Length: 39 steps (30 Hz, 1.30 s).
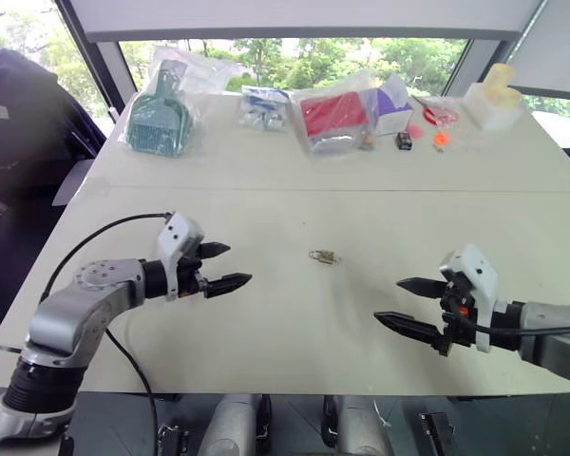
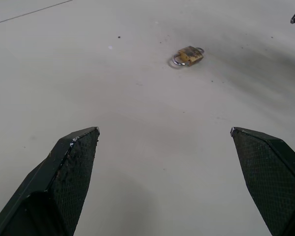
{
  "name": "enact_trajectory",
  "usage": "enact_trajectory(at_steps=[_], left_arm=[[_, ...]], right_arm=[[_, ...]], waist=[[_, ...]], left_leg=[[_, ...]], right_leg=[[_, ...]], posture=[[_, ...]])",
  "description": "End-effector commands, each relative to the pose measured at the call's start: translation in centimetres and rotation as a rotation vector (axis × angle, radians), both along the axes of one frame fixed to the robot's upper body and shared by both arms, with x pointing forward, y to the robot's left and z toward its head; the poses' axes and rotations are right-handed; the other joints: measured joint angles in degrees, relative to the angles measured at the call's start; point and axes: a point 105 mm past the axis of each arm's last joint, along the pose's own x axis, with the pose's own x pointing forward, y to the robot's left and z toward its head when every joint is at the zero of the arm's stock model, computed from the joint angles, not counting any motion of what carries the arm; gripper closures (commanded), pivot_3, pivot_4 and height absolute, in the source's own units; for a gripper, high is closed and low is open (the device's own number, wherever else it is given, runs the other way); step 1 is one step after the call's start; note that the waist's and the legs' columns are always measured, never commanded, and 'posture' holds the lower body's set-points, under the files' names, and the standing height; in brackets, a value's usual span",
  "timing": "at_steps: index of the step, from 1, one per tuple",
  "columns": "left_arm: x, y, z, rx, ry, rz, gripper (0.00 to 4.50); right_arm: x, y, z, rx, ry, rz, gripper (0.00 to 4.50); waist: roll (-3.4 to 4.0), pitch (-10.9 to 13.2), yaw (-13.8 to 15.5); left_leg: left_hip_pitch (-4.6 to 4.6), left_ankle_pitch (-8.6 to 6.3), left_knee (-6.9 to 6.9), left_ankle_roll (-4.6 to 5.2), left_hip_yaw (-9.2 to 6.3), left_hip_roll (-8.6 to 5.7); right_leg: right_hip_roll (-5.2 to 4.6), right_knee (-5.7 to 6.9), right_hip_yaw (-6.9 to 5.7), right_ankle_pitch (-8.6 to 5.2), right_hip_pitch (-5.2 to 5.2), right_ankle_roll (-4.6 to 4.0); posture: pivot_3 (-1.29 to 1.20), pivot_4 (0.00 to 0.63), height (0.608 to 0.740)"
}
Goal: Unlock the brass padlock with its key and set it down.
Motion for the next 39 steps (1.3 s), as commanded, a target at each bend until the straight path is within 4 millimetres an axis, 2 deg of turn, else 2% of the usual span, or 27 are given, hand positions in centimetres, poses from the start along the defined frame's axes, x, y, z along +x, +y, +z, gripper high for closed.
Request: enact_trajectory(at_steps=[1, 10, 18, 24, 27, 29, 32, 33, 35, 36, 39], left_arm=[[0.3, -0.3, 1.1, -0.007, -0.059, -0.007, 0.02], [0.4, -0.3, 1.0, -0.005, -0.056, -0.006, 0.02], [1.1, 0.0, 0.8, 0.068, -0.086, 0.011, 0.02], [1.3, 1.4, 1.5, 0.206, -0.089, -0.105, 0.02], [2.3, 0.8, 3.5, 0.269, -0.116, -0.258, 0.02], [3.2, -0.4, 5.1, 0.257, -0.113, -0.359, 0.02], [6.0, -2.7, 6.1, 0.317, -0.184, -0.438, 0.02], [6.8, -3.3, 6.1, 0.348, -0.202, -0.456, 0.02], [8.2, -6.9, 5.6, 0.388, -0.223, -0.565, 0.02], [8.4, -8.8, 5.3, 0.403, -0.228, -0.624, 0.02], [8.7, -11.7, 4.3, 0.435, -0.227, -0.714, 0.02]], right_arm=[[0.0, 0.1, 0.6, -0.006, -0.041, 0.004, 0.02], [0.1, 0.0, 0.7, -0.008, -0.046, -0.002, 0.02], [0.5, 0.4, 0.5, 0.000, -0.051, 0.008, 0.02], [2.0, 1.1, -0.4, -0.042, -0.080, 0.006, 0.02], [2.4, 1.4, 0.1, -0.020, -0.105, -0.011, 0.02], [2.3, 1.3, 0.7, 0.006, -0.121, -0.028, 0.02], [2.0, 1.0, 1.3, 0.049, -0.138, -0.068, 0.02], [1.9, 0.9, 1.3, 0.051, -0.142, -0.082, 0.02], [1.8, 0.3, 0.9, 0.046, -0.152, -0.141, 0.02], [1.8, 0.1, 0.8, 0.050, -0.160, -0.174, 0.02], [1.7, 0.1, 0.6, 0.064, -0.173, -0.223, 0.02]], waist=[[0.00, 0.0, 0.0], [0.00, 0.0, 0.0], [0.00, 0.0, 0.0], [-0.01, 0.0, 0.0], [-0.04, 0.0, 0.5], [-0.07, 0.0, 0.6], [-0.07, 0.0, 1.1], [-0.07, 0.0, 1.3], [-0.13, 0.0, 1.5], [-0.15, 0.0, 1.6], [-0.16, 0.0, 1.3]], left_leg=[[0.00, 0.00, 0.00, 0.00, 0.00, 0.00], [0.00, 0.01, 0.00, 0.00, 0.00, 0.00], [0.01, 0.01, 0.00, -0.01, 0.00, 0.00], [0.00, 0.03, 0.00, -0.06, 0.01, 0.00], [-0.02, 0.04, 0.00, -0.07, 0.01, -0.01], [-0.07, 0.04, 0.01, -0.07, 0.04, -0.04], [-0.07, 0.12, 0.01, 0.08, 0.06, -0.07], [-0.06, 0.14, 0.01, 0.10, 0.09, -0.08], [-0.05, 0.17, 0.01, 0.11, 0.11, -0.08], [-0.04, 0.16, 0.04, 0.14, 0.10, -0.09], [-0.17, -0.03, 0.31, 0.47, 0.08, -0.07]], right_leg=[[0.00, 0.00, 0.00, 0.00, 0.00, 0.00], [0.01, 0.00, 0.00, 0.00, 0.01, 0.00], [0.01, 0.00, 0.00, 0.00, 0.02, 0.00], [0.03, 0.02, -0.01, 0.00, -0.16, 0.00], [0.02, 0.03, -0.02, 0.00, -0.32, -0.01], [0.00, 0.00, -0.02, 0.01, -0.32, -0.02], [0.00, -0.03, -0.02, 0.01, 0.00, -0.01], [0.00, -0.03, -0.02, 0.02, 0.02, 0.00], [0.01, -0.03, -0.02, 0.02, 0.06, 0.00], [0.02, -0.03, -0.03, 0.02, 0.11, 0.00], [0.01, -0.02, -0.05, 0.02, 0.11, 0.00]], posture=[[0.00, 0.150, 0.735], [0.00, 0.150, 0.735], [0.00, 0.150, 0.735], [0.00, 0.150, 0.735], [0.00, 0.150, 0.735], [0.00, 0.150, 0.735], [0.00, 0.150, 0.735], [0.00, 0.150, 0.735], [0.00, 0.150, 0.735], [0.00, 0.150, 0.735], [0.00, 0.150, 0.735]])
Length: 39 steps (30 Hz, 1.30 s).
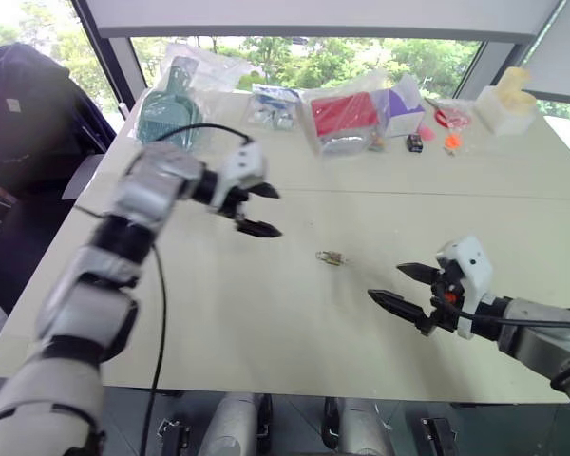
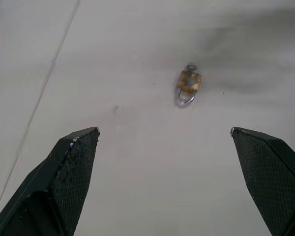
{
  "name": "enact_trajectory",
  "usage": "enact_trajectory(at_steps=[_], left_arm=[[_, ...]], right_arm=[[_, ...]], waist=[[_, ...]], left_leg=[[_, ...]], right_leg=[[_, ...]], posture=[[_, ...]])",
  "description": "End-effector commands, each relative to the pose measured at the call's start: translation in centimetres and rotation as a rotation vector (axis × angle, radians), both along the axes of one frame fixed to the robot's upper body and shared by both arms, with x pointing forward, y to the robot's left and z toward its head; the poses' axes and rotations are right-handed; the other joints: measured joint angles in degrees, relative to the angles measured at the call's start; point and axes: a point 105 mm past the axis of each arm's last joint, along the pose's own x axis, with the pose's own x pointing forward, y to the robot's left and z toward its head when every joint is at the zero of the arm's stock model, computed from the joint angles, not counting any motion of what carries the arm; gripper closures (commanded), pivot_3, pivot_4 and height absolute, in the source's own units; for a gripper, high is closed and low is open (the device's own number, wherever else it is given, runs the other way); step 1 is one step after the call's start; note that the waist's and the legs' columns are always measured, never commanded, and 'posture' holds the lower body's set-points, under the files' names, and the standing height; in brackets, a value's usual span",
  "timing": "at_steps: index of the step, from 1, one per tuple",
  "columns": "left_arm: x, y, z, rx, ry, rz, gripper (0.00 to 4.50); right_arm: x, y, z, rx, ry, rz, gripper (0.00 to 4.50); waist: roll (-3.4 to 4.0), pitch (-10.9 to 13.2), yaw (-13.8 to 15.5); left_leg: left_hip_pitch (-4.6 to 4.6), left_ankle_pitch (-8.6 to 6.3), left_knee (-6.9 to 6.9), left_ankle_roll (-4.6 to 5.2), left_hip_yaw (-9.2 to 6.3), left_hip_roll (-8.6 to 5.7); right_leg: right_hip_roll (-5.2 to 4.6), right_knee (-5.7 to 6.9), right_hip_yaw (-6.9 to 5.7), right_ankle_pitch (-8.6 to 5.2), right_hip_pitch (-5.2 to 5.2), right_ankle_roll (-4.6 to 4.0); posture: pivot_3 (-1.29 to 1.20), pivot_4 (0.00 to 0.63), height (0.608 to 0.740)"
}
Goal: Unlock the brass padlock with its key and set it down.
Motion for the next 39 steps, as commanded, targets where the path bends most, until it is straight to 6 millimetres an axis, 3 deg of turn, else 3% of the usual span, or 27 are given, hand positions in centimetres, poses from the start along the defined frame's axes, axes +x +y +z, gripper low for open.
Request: enact_trajectory(at_steps=[1, 3, 7, 20, 24, 29, 30, 33, 36, 39], left_arm=[[0.4, -2.2, -0.8, 0.076, -0.036, -0.089, 0.02], [0.5, -4.0, -1.9, 0.100, -0.023, -0.097, 0.02], [0.5, -5.4, -3.8, 0.165, -0.012, -0.075, 0.02], [-0.1, -7.4, -6.9, 0.301, -0.046, -0.081, 0.02], [-0.6, -6.3, -8.0, 0.381, -0.028, -0.127, 1.21], [-0.6, -4.9, -8.8, 0.437, -0.021, -0.145, 3.56], [-0.5, -4.7, -8.9, 0.444, -0.033, -0.144, 3.81], [0.1, -4.9, -8.1, 0.387, -0.102, -0.135, 3.80], [0.9, -6.2, -4.2, 0.163, -0.225, -0.142, 3.80], [0.8, -5.7, -0.5, -0.027, -0.348, -0.194, 3.80]], right_arm=[[-0.2, 0.1, 0.9, 0.000, -0.070, -0.047, 0.02], [-0.4, 0.1, 0.7, 0.003, -0.075, -0.080, 0.02], [-0.7, 0.2, 0.2, 0.003, -0.081, -0.128, 0.02], [-1.3, 0.6, 0.1, 0.041, -0.103, -0.201, 0.02], [-1.2, 0.6, 0.1, 0.042, -0.104, -0.206, 0.00], [-0.9, 0.7, 0.3, 0.053, -0.106, -0.202, 0.00], [-0.8, 0.8, 0.4, 0.063, -0.105, -0.198, 0.00], [0.0, 1.2, 0.7, 0.156, -0.096, -0.200, 0.00], [0.8, 2.0, 1.7, 0.273, -0.092, -0.169, 0.00], [1.5, 2.5, 2.7, 0.320, -0.099, -0.126, 0.00]], waist=[[-0.02, 0.0, -0.5], [-0.04, 0.0, -1.2], [-0.04, 0.0, -1.5], [-0.05, 0.0, -1.3], [-0.06, 0.0, -1.3], [-0.06, 0.0, -1.5], [-0.06, 0.0, -1.6], [-0.10, -0.1, -1.6], [-0.08, -0.1, -1.6], [-0.05, 0.0, -1.7]], left_leg=[[-0.04, -0.04, 0.05, 0.06, 0.03, 0.00], [-0.05, -0.09, 0.10, 0.14, 0.04, 0.00], [-0.04, -0.09, 0.08, 0.16, 0.02, 0.05], [-0.01, -0.13, 0.17, 0.22, -0.05, 0.03], [0.08, -0.13, 0.18, 0.22, -0.06, 0.03], [0.20, -0.14, 0.18, 0.21, -0.07, 0.05], [0.20, -0.14, 0.17, 0.21, -0.08, 0.07], [0.23, -0.14, 0.17, 0.21, -0.08, 0.08], [0.24, -0.13, 0.18, 0.21, -0.08, 0.10], [0.12, -0.13, 0.16, 0.21, -0.07, 0.10]], right_leg=[[-0.02, 0.00, 0.01, 0.00, -0.02, 0.00], [-0.03, -0.01, 0.04, 0.00, -0.03, 0.01], [-0.01, 0.04, 0.03, 0.01, -0.08, 0.03], [-0.05, 0.04, 0.02, 0.01, 0.01, 0.03], [-0.06, 0.03, 0.02, 0.00, 0.12, 0.03], [-0.05, 0.01, 0.02, 0.00, 0.22, 0.03], [-0.04, 0.01, 0.02, 0.00, 0.21, 0.03], [-0.03, 0.03, 0.02, 0.00, 0.22, 0.03], [-0.03, 0.07, 0.02, 0.02, 0.21, 0.02], [-0.04, 0.11, 0.03, 0.02, 0.03, 0.02]], posture=[[0.00, 0.150, 0.735], [0.00, 0.150, 0.735], [0.00, 0.150, 0.735], [0.00, 0.150, 0.735], [0.00, 0.150, 0.735], [0.00, 0.150, 0.735], [0.00, 0.150, 0.735], [0.00, 0.150, 0.735], [0.00, 0.150, 0.735], [0.00, 0.150, 0.735]])
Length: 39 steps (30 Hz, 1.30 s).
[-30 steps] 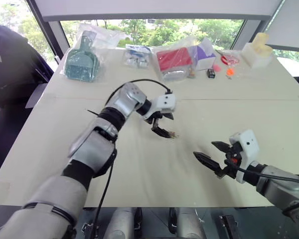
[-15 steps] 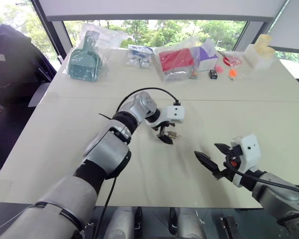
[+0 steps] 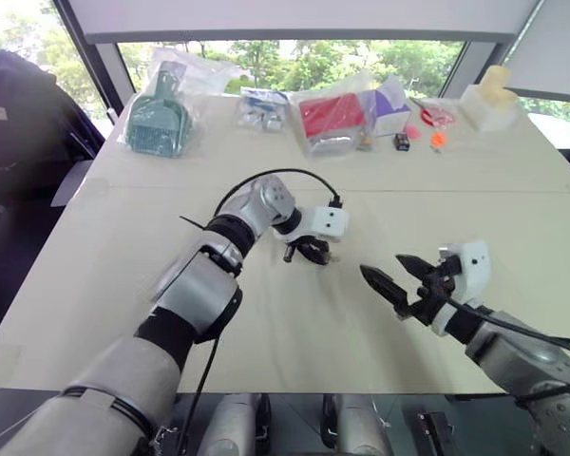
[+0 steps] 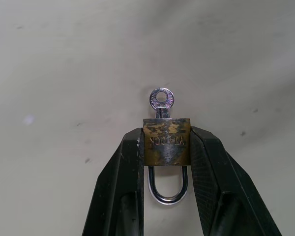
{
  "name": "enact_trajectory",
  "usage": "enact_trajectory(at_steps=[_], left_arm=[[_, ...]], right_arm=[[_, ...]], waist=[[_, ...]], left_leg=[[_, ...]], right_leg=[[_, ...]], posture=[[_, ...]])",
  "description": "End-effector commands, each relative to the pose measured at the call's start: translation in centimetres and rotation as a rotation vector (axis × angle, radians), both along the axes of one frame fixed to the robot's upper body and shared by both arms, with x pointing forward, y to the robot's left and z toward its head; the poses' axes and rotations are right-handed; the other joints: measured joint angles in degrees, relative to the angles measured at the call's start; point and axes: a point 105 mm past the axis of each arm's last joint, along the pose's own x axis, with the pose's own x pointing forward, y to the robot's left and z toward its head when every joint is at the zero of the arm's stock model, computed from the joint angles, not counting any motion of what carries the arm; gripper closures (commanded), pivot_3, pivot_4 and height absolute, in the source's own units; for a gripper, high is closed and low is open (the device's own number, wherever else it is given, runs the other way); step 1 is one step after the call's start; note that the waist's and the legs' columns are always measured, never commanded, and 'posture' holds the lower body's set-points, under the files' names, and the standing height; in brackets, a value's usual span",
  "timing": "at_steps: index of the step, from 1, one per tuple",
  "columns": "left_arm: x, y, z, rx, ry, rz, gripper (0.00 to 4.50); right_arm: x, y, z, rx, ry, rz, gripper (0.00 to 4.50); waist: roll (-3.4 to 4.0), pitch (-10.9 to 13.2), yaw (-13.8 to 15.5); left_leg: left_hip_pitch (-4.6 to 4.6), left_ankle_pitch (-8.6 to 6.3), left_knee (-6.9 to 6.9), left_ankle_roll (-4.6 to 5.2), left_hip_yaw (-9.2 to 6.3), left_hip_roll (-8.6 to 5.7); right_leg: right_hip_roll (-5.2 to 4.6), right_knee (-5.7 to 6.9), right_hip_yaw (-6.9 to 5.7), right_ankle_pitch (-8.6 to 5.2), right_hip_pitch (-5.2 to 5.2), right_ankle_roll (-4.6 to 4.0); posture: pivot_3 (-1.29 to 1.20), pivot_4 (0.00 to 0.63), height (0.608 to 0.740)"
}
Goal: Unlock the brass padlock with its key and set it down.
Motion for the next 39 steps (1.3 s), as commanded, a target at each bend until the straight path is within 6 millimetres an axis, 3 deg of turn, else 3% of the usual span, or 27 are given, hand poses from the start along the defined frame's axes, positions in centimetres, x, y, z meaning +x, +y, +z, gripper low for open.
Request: enact_trajectory(at_steps=[1, 4, 9, 15, 20, 24, 30, 31, 39], left_arm=[[0.0, 0.3, 5.9, -0.258, -0.166, -0.100, 3.80], [-0.7, 2.0, 8.1, -0.390, -0.179, -0.102, 3.80], [-2.3, 3.7, 9.9, -0.500, -0.251, -0.063, 3.80], [-3.4, 3.6, 10.8, -0.560, -0.315, -0.024, 3.80], [-4.1, 3.4, 10.6, -0.551, -0.357, -0.041, 3.80], [-4.4, 3.2, 10.7, -0.560, -0.367, -0.052, 3.80], [-4.5, 3.1, 11.3, -0.570, -0.396, -0.066, 3.80], [-4.6, 3.0, 11.4, -0.573, -0.401, -0.068, 3.80], [-4.7, 2.9, 12.6, -0.607, -0.527, -0.077, 3.80]], right_arm=[[0.6, 0.6, 1.8, 0.061, -0.041, 0.051, 0.00], [1.4, 1.1, 3.2, 0.107, -0.068, 0.103, 0.00], [3.3, 2.6, 5.3, 0.176, -0.110, 0.187, 0.00], [4.4, 3.7, 7.1, 0.260, -0.127, 0.256, 0.00], [4.9, 3.8, 7.3, 0.264, -0.116, 0.263, 0.00], [4.9, 4.2, 7.6, 0.290, -0.122, 0.272, 1.14], [4.7, 4.9, 7.1, 0.299, -0.097, 0.282, 4.19], [4.7, 5.1, 7.0, 0.302, -0.092, 0.285, 4.44], [5.0, 5.3, 7.1, 0.374, -0.079, 0.254, 4.44]], waist=[[0.01, 0.0, 0.0], [0.03, 0.0, -0.1], [0.06, 0.0, -0.2], [0.07, 0.0, 0.1], [0.08, 0.0, 0.0], [0.08, 0.0, 0.0], [0.08, 0.0, -0.1], [0.08, 0.0, -0.1], [0.08, 0.0, -0.1]], left_leg=[[-0.08, 0.00, -0.02, -0.01, 0.02, 0.00], [-0.10, 0.01, -0.04, -0.03, 0.05, -0.01], [-0.02, 0.02, 0.00, -0.03, 0.05, -0.07], [0.01, 0.04, 0.02, -0.05, 0.02, -0.08], [0.08, 0.05, 0.01, -0.06, 0.03, -0.09], [0.08, 0.06, 0.01, -0.08, 0.04, -0.09], [0.09, 0.07, 0.01, -0.09, 0.03, -0.09], [0.09, 0.07, 0.01, -0.09, 0.03, -0.09], [0.09, 0.08, 0.01, -0.11, 0.04, -0.09]], right_leg=[[-0.01, 0.02, 0.01, 0.00, -0.08, 0.00], [-0.04, 0.05, 0.01, 0.02, -0.11, -0.01], [-0.05, 0.03, 0.01, 0.03, 0.03, -0.03], [-0.01, 0.04, -0.01, 0.07, 0.10, 0.00], [0.02, 0.05, -0.01, 0.13, 0.17, 0.11], [0.03, 0.05, -0.01, 0.13, 0.17, 0.12], [0.04, 0.05, -0.01, 0.13, 0.17, 0.12], [0.04, 0.05, -0.01, 0.13, 0.17, 0.12], [0.03, 0.05, -0.01, 0.13, 0.17, 0.12]], posture=[[0.00, 0.150, 0.735], [0.00, 0.150, 0.735], [0.00, 0.150, 0.735], [0.00, 0.150, 0.735], [0.00, 0.150, 0.735], [0.00, 0.150, 0.735], [0.00, 0.150, 0.735], [0.00, 0.150, 0.735], [0.00, 0.150, 0.735]])
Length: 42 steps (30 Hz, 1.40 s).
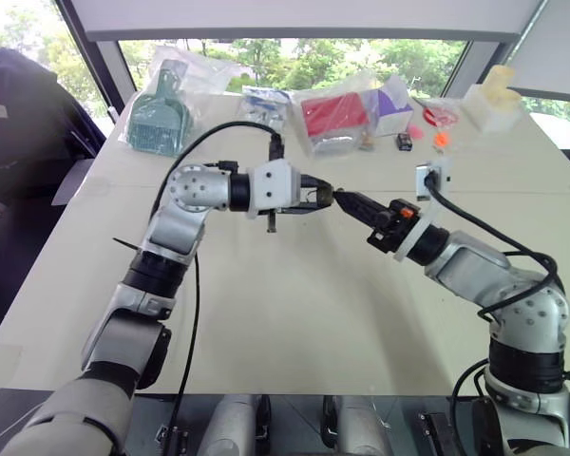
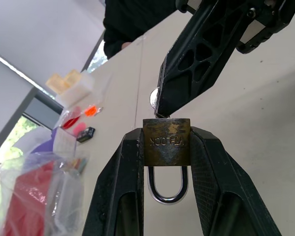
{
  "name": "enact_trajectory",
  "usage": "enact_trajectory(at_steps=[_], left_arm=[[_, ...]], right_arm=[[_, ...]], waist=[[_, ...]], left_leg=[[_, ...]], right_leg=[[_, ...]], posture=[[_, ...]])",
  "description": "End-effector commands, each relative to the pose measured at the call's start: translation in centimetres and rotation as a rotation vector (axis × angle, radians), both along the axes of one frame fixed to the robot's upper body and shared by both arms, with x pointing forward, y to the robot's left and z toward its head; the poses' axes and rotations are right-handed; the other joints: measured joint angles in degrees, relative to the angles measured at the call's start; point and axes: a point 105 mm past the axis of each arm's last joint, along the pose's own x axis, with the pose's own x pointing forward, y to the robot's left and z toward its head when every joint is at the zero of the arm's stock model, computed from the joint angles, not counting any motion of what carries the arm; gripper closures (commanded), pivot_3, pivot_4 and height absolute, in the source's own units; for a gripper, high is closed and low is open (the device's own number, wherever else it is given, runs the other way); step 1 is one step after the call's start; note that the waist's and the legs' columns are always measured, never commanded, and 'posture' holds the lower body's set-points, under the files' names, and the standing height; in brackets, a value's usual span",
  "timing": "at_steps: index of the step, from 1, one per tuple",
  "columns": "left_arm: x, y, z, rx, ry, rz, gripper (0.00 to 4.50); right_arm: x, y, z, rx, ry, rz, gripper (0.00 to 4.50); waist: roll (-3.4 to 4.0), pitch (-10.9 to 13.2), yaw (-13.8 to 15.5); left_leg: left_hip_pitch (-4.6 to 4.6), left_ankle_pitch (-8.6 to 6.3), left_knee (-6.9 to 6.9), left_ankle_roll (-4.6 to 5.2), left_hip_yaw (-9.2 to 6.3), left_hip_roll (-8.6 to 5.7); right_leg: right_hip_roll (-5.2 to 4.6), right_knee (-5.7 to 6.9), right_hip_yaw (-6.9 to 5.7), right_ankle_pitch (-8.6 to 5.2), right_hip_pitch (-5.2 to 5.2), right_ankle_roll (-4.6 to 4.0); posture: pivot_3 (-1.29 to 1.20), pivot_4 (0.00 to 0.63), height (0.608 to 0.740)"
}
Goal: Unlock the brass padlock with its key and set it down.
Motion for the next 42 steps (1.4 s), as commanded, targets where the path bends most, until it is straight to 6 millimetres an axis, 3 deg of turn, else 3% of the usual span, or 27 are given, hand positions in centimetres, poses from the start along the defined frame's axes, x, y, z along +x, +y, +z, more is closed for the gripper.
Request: enact_trajectory(at_steps=[1, 14, 26, 33, 35, 38, 40, 42], left_arm=[[-1.0, -0.6, 2.7, -0.057, -0.165, -0.027, 3.80], [-1.0, -0.1, 2.5, -0.034, -0.501, 0.010, 3.80], [-1.2, -0.2, 3.9, -0.087, -0.836, 0.058, 3.80], [-1.4, -0.4, 3.9, -0.089, -0.916, 0.049, 3.80], [-0.7, -0.3, 3.5, -0.084, -0.847, 0.069, 3.80], [0.7, 0.2, 3.1, -0.087, -0.668, 0.111, 3.80], [1.2, 0.4, 3.2, -0.073, -0.608, 0.109, 3.80], [1.3, 0.5, 3.3, -0.065, -0.575, 0.100, 3.80]], right_arm=[[-0.2, 0.6, 1.0, 0.064, -0.014, 0.006, 4.44], [0.5, 0.9, 1.3, 0.241, 0.082, -0.037, 4.44], [1.1, 1.4, 1.6, 0.485, 0.240, -0.056, 4.44], [1.6, 1.4, 2.1, 0.603, 0.314, -0.074, 4.44], [1.2, 1.5, 2.0, 0.494, 0.247, -0.079, 4.44], [0.2, 1.7, 1.6, 0.182, 0.064, -0.060, 4.44], [0.0, 1.3, 1.3, 0.069, -0.004, -0.042, 3.93], [-0.2, 1.0, 1.0, 0.020, -0.019, -0.010, 3.08]], waist=[[0.00, 0.0, 0.0], [0.02, 0.0, -0.4], [0.02, 0.0, -1.4], [0.03, 0.0, -1.3], [0.03, 0.0, -1.3], [0.05, 0.0, -1.2], [0.03, 0.0, -1.4], [0.04, 0.0, -1.4]], left_leg=[[0.00, 0.01, 0.00, -0.01, 0.00, 0.00], [0.01, 0.05, -0.04, -0.09, 0.01, 0.00], [0.02, 0.16, -0.12, -0.28, 0.04, 0.01], [0.02, 0.17, -0.13, -0.30, 0.04, 0.02], [0.02, 0.18, -0.14, -0.30, 0.05, 0.02], [0.01, 0.18, -0.13, -0.31, 0.09, 0.00], [0.00, 0.18, -0.12, -0.30, 0.12, 0.00], [0.00, 0.07, -0.12, -0.11, 0.11, 0.02]], right_leg=[[0.00, 0.00, 0.00, 0.00, 0.00, 0.00], [0.00, 0.00, 0.00, 0.01, 0.00, 0.02], [0.02, 0.07, -0.01, 0.03, 0.01, 0.06], [0.02, 0.10, -0.01, 0.03, 0.01, 0.06], [0.02, 0.11, -0.01, 0.03, 0.01, 0.06], [0.00, 0.10, 0.00, 0.02, 0.01, 0.05], [-0.02, 0.04, 0.00, 0.01, 0.00, 0.04], [-0.01, -0.04, 0.00, 0.01, -0.02, 0.05]], posture=[[0.00, 0.150, 0.735], [0.00, 0.150, 0.735], [0.00, 0.150, 0.735], [0.00, 0.150, 0.735], [0.00, 0.150, 0.735], [0.00, 0.150, 0.735], [0.00, 0.150, 0.735], [0.00, 0.150, 0.735]])
